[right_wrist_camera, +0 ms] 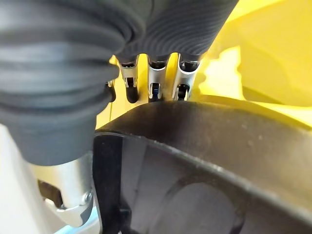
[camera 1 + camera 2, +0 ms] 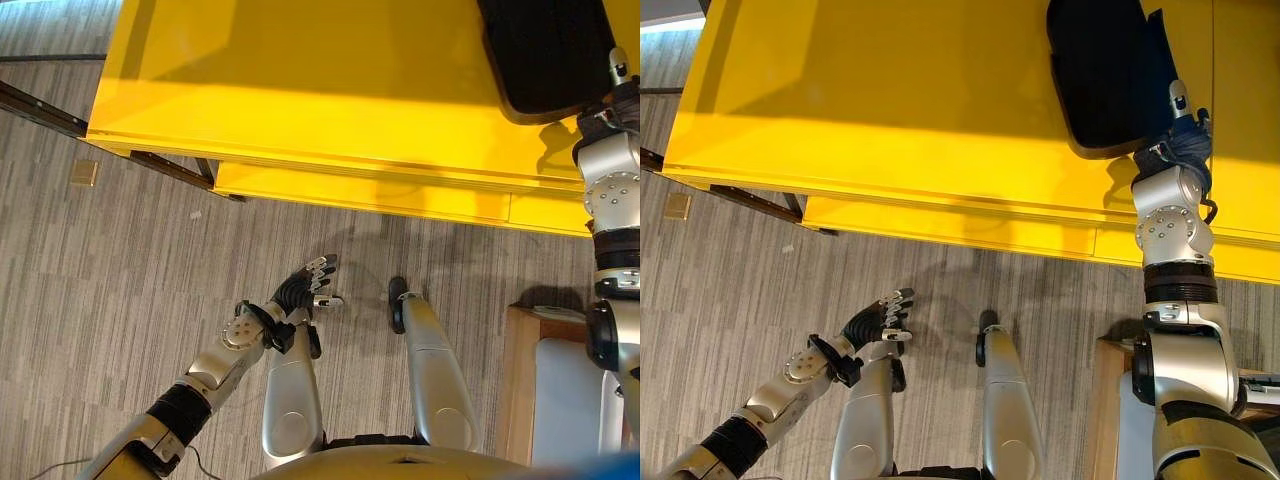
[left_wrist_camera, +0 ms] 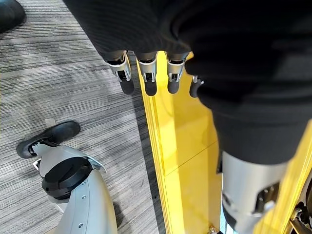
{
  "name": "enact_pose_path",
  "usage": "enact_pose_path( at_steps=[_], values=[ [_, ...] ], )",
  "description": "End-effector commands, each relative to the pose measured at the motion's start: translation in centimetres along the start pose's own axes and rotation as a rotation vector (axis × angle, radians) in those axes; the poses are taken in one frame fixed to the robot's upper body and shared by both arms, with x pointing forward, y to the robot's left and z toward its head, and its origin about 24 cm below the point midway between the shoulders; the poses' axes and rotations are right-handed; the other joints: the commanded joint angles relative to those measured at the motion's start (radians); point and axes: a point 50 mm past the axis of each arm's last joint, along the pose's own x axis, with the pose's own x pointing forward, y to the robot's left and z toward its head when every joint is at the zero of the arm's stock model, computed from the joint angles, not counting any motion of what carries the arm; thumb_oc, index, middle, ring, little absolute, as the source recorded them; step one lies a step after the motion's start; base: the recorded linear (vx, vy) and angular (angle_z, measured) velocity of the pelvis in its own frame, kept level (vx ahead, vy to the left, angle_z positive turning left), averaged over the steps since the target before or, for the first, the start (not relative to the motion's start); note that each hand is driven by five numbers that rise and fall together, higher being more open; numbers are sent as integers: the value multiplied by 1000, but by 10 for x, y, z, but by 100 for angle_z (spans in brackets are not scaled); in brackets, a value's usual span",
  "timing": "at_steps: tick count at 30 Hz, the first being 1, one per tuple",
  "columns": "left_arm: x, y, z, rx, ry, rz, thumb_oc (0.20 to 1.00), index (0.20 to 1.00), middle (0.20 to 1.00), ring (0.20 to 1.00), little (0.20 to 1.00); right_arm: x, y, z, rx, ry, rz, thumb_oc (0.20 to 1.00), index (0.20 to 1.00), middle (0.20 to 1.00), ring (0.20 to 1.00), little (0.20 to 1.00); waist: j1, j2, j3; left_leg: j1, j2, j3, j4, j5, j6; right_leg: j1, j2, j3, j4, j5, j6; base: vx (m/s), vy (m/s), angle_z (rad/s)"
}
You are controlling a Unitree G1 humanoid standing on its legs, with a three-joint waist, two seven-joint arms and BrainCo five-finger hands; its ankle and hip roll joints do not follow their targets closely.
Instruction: Move parts from the plastic box to the shelf.
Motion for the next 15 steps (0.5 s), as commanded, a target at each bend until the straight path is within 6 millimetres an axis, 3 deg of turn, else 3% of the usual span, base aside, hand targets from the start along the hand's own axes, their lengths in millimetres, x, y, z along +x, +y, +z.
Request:
enact_pose_path(
  at_steps=[1,6,8,15],
  values=[
    [0,-6,16,24,-76,-31,1000,1000,1000,1000,1000,-2,-41,-68,-146,277,-140,1000,1000,1000,1000,1000,0,22,70,54,-13,34,90,-180,40,79,13,-11,-14,-57,9,0,0,0],
    [2,-5,19,29,-74,-30,1000,1000,1000,1000,1000,0,-44,-72,-223,319,-122,1000,1000,1000,1000,1000,1,18,70,66,-8,41,89,-182,40,93,8,-16,-25,-51,11,15,3,-1],
    [3,-4,22,33,-73,-28,1000,1000,1000,1000,1000,0,-47,-74,-296,339,-104,1000,1000,1000,1000,1000,-1,13,70,83,-12,35,95,-206,34,115,4,-11,-29,-71,18,72,18,-2],
    [5,-2,27,38,-75,-16,1000,1000,1000,1000,1000,1,-49,-76,-338,352,-114,1000,1000,1000,1000,1000,3,7,70,74,1,47,94,-184,40,110,4,-24,-33,-49,12,-32,-7,0]
  ],
)
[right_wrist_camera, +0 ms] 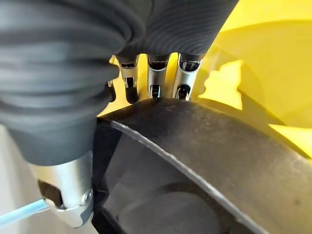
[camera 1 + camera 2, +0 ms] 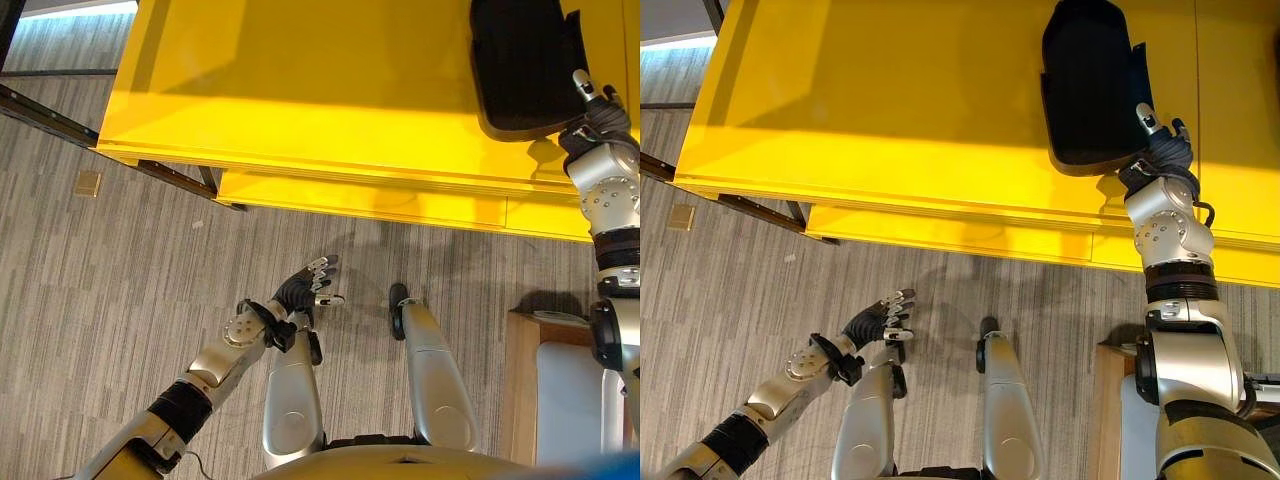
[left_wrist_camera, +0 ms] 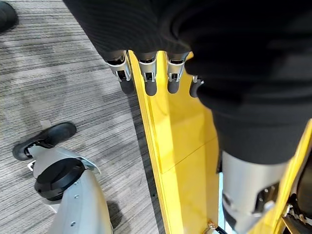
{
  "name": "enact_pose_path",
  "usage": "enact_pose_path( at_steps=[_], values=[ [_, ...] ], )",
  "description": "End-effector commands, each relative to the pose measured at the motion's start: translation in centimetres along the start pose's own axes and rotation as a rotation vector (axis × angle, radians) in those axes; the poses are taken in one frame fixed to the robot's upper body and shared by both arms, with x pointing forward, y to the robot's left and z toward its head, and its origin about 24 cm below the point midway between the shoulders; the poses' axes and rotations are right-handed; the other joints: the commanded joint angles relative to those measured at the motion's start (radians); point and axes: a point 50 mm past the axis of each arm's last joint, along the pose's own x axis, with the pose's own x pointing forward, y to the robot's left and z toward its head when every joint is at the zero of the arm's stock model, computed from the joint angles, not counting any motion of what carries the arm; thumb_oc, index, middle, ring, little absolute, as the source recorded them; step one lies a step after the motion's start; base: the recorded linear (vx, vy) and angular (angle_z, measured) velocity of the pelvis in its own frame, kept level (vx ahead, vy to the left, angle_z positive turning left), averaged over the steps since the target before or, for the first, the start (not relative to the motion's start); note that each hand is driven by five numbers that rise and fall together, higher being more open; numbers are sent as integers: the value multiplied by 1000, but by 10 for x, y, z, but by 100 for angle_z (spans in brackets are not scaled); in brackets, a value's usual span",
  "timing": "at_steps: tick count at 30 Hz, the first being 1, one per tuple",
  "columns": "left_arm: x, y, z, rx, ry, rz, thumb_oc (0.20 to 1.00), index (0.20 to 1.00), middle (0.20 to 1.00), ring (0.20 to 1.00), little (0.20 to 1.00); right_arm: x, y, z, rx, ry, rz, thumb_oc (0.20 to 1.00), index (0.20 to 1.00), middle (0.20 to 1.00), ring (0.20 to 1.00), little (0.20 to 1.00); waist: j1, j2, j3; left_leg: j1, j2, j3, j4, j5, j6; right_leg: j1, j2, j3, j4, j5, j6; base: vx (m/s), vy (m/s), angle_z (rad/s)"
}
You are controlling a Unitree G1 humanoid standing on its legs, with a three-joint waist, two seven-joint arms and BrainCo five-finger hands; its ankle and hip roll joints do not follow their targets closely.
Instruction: Move parts from the plastic box to the shelf.
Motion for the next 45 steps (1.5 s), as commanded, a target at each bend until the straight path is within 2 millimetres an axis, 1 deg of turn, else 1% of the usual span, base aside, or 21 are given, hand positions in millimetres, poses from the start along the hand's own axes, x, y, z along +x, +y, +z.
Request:
enact_pose_path(
  at_steps=[1,3,5,6,7,8,12,14,15,19,20,21,23,24,28,29,30,32,37,38,45],
  values=[
    [0,0,21,34,-88,-3,1000,1000,1000,1000,1000,-3,-26,-74,-104,308,-114,1000,1000,1000,1000,1000,5,8,74,29,0,32,108,-185,40,64,2,-27,-8,-60,-1,11,-3,-4],
    [0,0,20,33,-80,-2,1000,1000,1000,1000,1000,-2,-27,-74,-85,328,-104,1000,1000,1000,1000,1000,3,4,74,41,-8,24,119,-212,36,78,-2,-21,2,-86,7,49,4,-4],
    [1,1,22,31,-85,-3,1000,1000,1000,1000,1000,-2,-26,-75,-83,337,-93,1000,1000,1000,1000,1000,6,7,74,26,-1,32,115,-188,41,63,3,-29,-3,-63,-1,0,0,0],
    [1,0,22,31,-84,-5,1000,1000,1000,1000,1000,-2,-27,-76,-82,340,-90,1000,1000,1000,1000,1000,4,4,74,40,-9,24,119,-212,36,79,-2,-21,1,-87,6,0,0,0],
    [1,0,22,33,-85,-4,1000,1000,1000,1000,1000,-3,-26,-76,-77,344,-84,1000,1000,1000,1000,1000,6,7,74,25,-2,32,114,-188,41,63,2,-29,-3,-63,-2,82,13,1],
    [1,0,22,35,-83,-4,1000,1000,1000,1000,1000,-3,-26,-78,-80,350,-78,1000,1000,1000,1000,1000,4,4,74,40,-10,23,119,-212,36,80,-2,-22,1,-87,6,0,0,0],
    [1,0,21,36,-85,-3,1000,1000,1000,1000,1000,-5,-22,-83,-87,369,-39,1000,1000,1000,1000,1000,4,4,74,45,-10,26,118,-212,36,85,-4,-21,-2,-87,6,21,4,0],
    [2,-2,20,32,-87,-3,1000,1000,1000,1000,1000,-4,-18,-80,-70,306,-55,1000,1000,1000,1000,1000,4,5,74,47,-9,28,115,-209,36,85,-3,-20,-1,-87,5,-39,0,-1],
    [1,-1,23,35,-89,-1,1000,1000,1000,1000,1000,-5,-15,-79,-78,280,-31,1000,1000,1000,1000,1000,5,6,74,32,-1,35,116,-189,41,72,2,-27,-7,-62,0,-78,-7,-1],
    [2,-1,23,36,-90,-6,1000,1000,1000,1000,1000,-8,-3,-83,-117,300,57,1000,1000,1000,1000,1000,6,8,74,45,-2,38,109,-188,42,86,2,-26,-20,-58,1,0,12,-5],
    [2,-2,23,36,-90,-8,1000,1000,1000,1000,1000,-8,-2,-83,-120,301,59,1000,1000,1000,1000,1000,4,6,74,58,-9,30,113,-211,37,101,-2,-19,-17,-80,8,9,6,-4],
    [1,-2,23,35,-93,-9,1000,1000,1000,1000,1000,-9,0,-84,-126,299,71,1000,1000,1000,1000,1000,6,8,74,47,-2,39,111,-189,41,88,1,-26,-20,-58,1,11,8,-4],
    [1,-2,23,34,-94,-10,1000,1000,1000,1000,1000,-11,2,-87,-146,307,93,1000,1000,1000,1000,1000,5,6,74,62,-8,32,118,-213,37,106,-4,-19,-16,-80,8,0,0,0],
    [2,-2,23,38,-94,-11,1000,1000,1000,1000,1000,-12,5,-89,-152,303,104,1000,1000,1000,1000,1000,6,9,74,54,-1,42,110,-188,41,96,-1,-27,-23,-57,1,0,0,0],
    [2,-2,22,35,-95,-10,1000,1000,1000,1000,1000,-14,7,-92,-162,297,112,1000,1000,1000,1000,1000,5,9,74,62,-1,45,109,-189,42,105,-3,-26,-27,-56,1,4,5,-1],
    [2,-2,22,34,-96,-10,1000,1000,1000,1000,1000,-14,7,-92,-165,290,102,1000,1000,1000,1000,1000,2,7,73,76,-7,38,111,-211,36,120,-6,-18,-25,-78,8,0,0,0],
    [2,-2,23,33,-99,-9,1000,1000,1000,1000,1000,-14,9,-91,-161,278,95,1000,1000,1000,1000,1000,4,11,74,66,1,47,105,-186,41,108,0,-25,-32,-53,0,0,0,0],
    [3,-3,23,32,-101,-10,1000,1000,1000,1000,1000,-13,8,-90,-157,267,73,1000,1000,1000,1000,1000,4,12,74,67,1,48,103,-185,41,109,-1,-24,-34,-52,0,-37,-1,0],
    [4,-5,23,17,-105,0,1000,1000,1000,1000,1000,-8,-4,-70,-103,119,-106,1000,1000,1000,1000,1000,-3,13,74,72,2,50,106,-191,43,113,-3,-21,-33,-53,2,4,10,-1],
    [5,-6,22,15,-107,4,1000,1000,1000,1000,1000,-7,-11,-59,-89,54,-167,1000,1000,1000,1000,1000,-8,14,74,73,0,51,106,-193,44,112,-1,-17,-35,-52,3,8,34,0],
    [7,-14,18,-21,-127,12,1000,1000,1000,1000,1000,-7,-22,-9,-67,-190,-361,1000,1000,1000,1000,1000,-30,31,74,86,-8,57,100,-198,44,110,-1,5,-41,-51,5,5,67,-2]
  ],
)
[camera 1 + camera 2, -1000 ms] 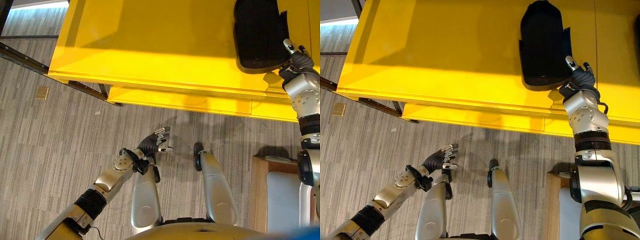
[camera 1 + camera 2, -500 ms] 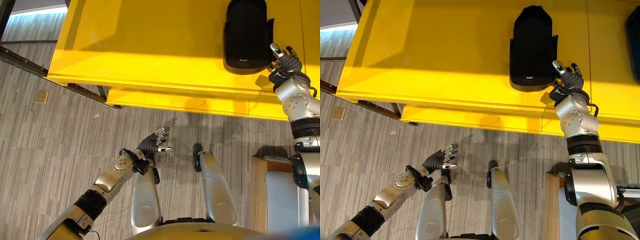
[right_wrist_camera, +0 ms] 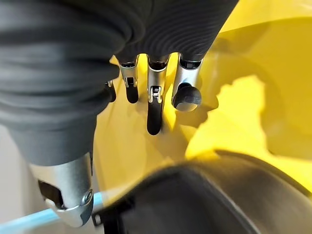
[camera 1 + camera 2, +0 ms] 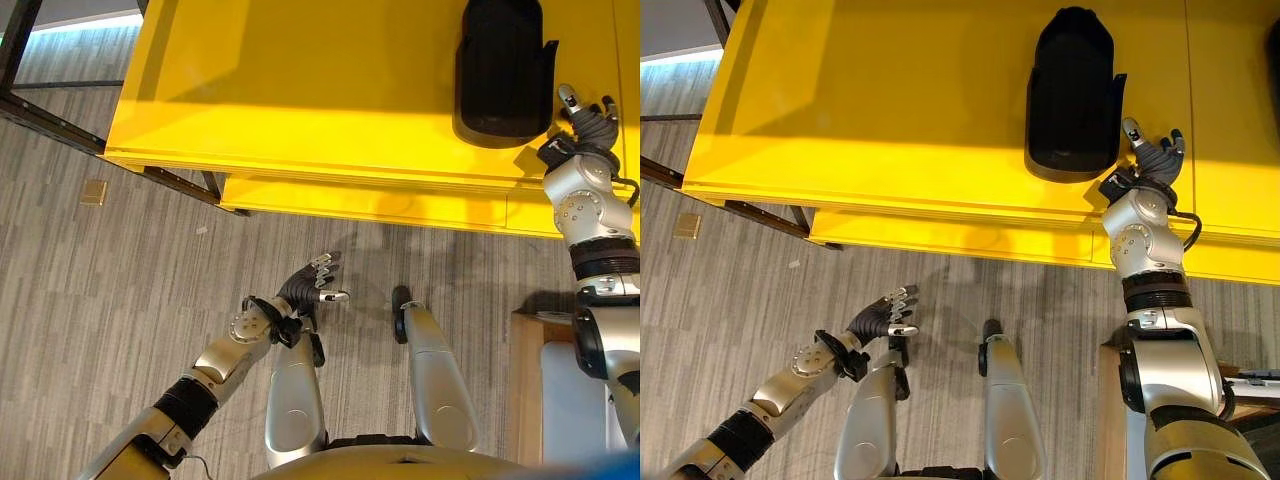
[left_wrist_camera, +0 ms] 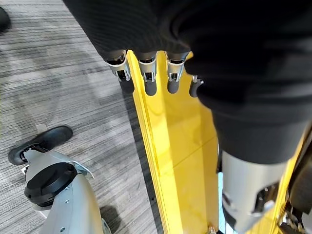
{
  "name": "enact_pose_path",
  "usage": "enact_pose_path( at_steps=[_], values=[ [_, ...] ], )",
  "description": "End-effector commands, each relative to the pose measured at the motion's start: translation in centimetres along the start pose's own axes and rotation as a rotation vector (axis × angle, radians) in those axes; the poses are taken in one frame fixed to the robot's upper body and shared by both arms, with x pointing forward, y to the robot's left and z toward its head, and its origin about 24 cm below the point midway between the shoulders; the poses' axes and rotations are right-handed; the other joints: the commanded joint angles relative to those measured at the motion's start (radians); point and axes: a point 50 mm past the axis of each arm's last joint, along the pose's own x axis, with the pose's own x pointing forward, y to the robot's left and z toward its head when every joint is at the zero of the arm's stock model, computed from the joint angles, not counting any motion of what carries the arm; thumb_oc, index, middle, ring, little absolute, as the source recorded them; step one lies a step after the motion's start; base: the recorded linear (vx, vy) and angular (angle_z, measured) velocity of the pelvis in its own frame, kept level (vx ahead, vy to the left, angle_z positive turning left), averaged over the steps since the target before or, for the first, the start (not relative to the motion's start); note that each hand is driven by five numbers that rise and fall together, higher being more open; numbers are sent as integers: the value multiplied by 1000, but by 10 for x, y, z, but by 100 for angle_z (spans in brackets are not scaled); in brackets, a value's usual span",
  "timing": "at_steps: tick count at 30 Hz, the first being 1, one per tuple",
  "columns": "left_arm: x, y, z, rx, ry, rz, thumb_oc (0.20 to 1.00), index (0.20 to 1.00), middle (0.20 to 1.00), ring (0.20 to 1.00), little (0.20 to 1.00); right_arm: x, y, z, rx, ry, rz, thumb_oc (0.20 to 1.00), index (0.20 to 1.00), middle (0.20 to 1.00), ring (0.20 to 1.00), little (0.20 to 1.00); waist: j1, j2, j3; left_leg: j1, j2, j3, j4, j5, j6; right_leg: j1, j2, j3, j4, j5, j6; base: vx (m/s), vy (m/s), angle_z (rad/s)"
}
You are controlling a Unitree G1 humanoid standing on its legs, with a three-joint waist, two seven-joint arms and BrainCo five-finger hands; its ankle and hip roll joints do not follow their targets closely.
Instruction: Move parts from the plastic box to the shelf.
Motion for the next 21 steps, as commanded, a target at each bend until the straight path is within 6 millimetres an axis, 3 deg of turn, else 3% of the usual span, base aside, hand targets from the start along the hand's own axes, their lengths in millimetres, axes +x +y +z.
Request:
enact_pose_path(
  at_steps=[1,6,9,11,15,18,21],
  values=[
    [0,-6,17,6,-120,-8,1000,1000,1000,1000,1000,6,-24,4,-15,-60,-193,1000,1000,1000,1000,1000,-29,5,62,47,-9,22,104,-186,37,74,2,-19,-12,-67,2,-1,58,-4],
    [-3,-11,14,-10,-133,-20,1000,1000,1000,1000,1000,2,-25,43,-26,-283,-245,1000,1000,1000,1000,1000,-40,17,62,62,-12,26,97,-189,33,80,-2,-10,-22,-66,3,-4,56,0],
    [-4,-14,16,-16,-147,-28,1000,1000,1000,1000,1000,-10,-18,76,-105,-507,-194,1000,1000,1000,1000,1000,-51,24,62,76,-15,27,91,-190,28,91,-6,-3,-38,-62,7,-7,78,-10],
    [-5,-15,17,-26,-154,-30,1000,1000,1000,1000,1000,-16,-13,83,-130,-564,-150,1000,1000,1000,1000,1000,-57,28,59,86,-16,30,83,-189,25,97,-7,0,-50,-58,10,3,76,-4],
    [-7,-19,17,-42,-174,-30,1000,1000,1000,1000,1000,-35,1,87,-199,-695,-31,1000,1000,1000,1000,1000,-70,34,54,100,-17,39,70,-185,22,106,-9,8,-69,-51,12,5,92,-5],
    [-11,-22,16,-69,-195,-22,1000,1000,1000,1000,1000,-65,8,69,-256,-769,103,1000,1000,1000,1000,1000,-97,36,42,130,-14,59,49,-184,18,125,-13,22,-104,-37,19,11,131,-9],
    [-13,-24,17,-76,-206,-18,1000,1000,1000,1000,1000,-80,4,53,-287,-765,146,1000,1000,1000,1000,1000,-119,35,34,154,-14,74,32,-185,19,145,-15,29,-135,-25,24,25,108,-5]
  ],
)
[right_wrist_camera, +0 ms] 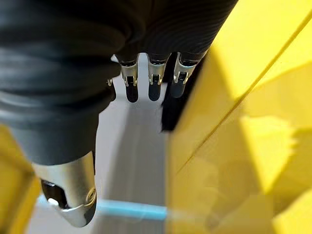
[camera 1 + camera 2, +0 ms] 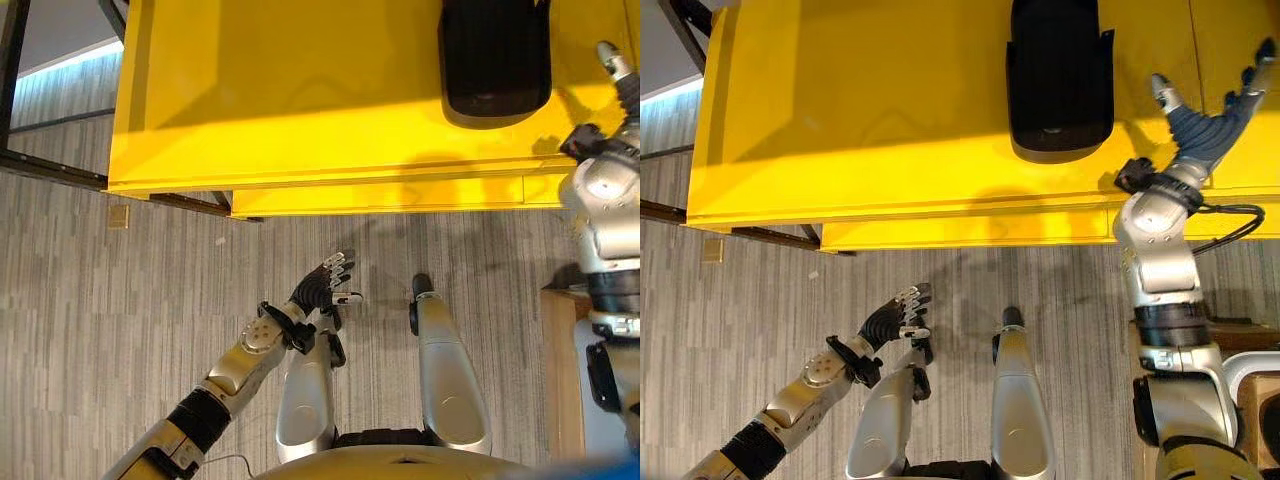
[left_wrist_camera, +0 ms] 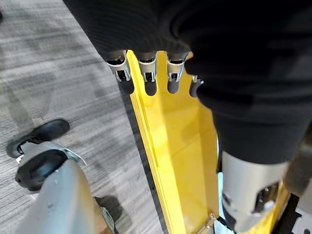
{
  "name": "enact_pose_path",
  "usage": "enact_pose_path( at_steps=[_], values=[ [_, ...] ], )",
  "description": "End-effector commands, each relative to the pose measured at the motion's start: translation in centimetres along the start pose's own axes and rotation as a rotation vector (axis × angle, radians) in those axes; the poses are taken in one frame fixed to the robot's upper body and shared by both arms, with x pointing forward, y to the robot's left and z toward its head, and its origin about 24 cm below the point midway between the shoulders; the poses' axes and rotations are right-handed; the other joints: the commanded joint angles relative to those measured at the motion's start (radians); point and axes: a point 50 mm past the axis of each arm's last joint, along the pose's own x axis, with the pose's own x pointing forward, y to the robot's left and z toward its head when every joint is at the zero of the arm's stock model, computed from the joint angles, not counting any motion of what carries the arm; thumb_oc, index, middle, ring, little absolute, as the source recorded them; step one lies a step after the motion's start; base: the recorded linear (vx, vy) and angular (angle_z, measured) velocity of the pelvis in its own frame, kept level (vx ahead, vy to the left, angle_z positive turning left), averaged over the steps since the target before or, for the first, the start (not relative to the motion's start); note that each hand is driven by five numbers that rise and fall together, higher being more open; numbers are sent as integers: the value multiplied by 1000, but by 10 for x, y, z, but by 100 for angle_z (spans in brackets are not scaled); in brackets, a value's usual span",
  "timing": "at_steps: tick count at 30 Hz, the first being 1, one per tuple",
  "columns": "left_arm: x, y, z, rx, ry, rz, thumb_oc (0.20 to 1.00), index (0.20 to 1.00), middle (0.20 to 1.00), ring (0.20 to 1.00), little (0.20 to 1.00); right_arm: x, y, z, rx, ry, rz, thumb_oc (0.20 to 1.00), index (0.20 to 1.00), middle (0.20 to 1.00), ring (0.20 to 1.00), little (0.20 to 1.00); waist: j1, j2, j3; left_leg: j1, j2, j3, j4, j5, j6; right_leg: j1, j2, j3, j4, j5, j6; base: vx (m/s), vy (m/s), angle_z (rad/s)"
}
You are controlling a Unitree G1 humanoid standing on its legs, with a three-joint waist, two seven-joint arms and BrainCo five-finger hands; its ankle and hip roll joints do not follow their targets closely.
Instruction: Move parts from the plastic box to the shelf.
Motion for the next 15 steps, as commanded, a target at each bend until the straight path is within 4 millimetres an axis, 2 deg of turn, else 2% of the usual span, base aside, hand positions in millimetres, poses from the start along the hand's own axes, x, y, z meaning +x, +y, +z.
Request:
enact_pose_path(
  at_steps=[1,6,9,10,12,13,15],
  values=[
    [-10,-2,11,13,-81,9,1000,1000,1000,1000,1000,6,-4,12,-24,-108,-27,1000,1000,1000,1000,1000,-41,-39,-26,56,21,17,117,-195,20,97,5,-17,-101,-27,-3,21,87,-9],
    [-15,-2,12,-10,-104,33,1000,1000,1000,1000,1000,-30,-22,-6,-101,-55,127,1000,1000,1000,1000,1000,-83,-45,-49,98,23,54,90,-202,23,135,0,-12,-163,-4,12,15,111,-10],
    [-19,2,14,-11,-112,53,1000,1000,1000,1000,1000,-52,-34,-15,-218,-30,286,1000,1000,1000,1000,1000,-107,-55,-63,123,28,82,67,-202,25,162,2,-12,-213,17,23,-5,72,-12],
    [-19,2,14,-11,-112,54,1000,1000,1000,1000,1000,-54,-35,-15,-221,-32,291,1000,1000,1000,1000,1000,-108,-55,-64,124,28,84,66,-202,25,164,2,-12,-216,18,23,-22,45,-17],
    [-24,9,18,10,-109,73,1000,1000,1000,1000,1000,-65,-40,-8,-335,-99,431,1000,1000,1000,1000,1000,-125,-71,-76,138,31,108,52,-203,24,191,5,-18,-257,31,34,-33,26,-13],
    [-25,10,18,11,-110,73,1000,1000,1000,1000,1000,-66,-40,-8,-346,-104,448,1000,1000,1000,1000,1000,-126,-72,-77,139,31,110,51,-204,24,194,5,-19,-260,33,34,-34,-10,-5],
    [-30,16,19,32,-102,84,1000,1000,1000,1000,1000,-72,-40,-6,-466,-163,592,1000,1000,1000,1000,1000,-127,-90,-87,143,33,122,55,-213,27,218,6,-29,-285,37,41,-55,-59,-6]
  ],
)
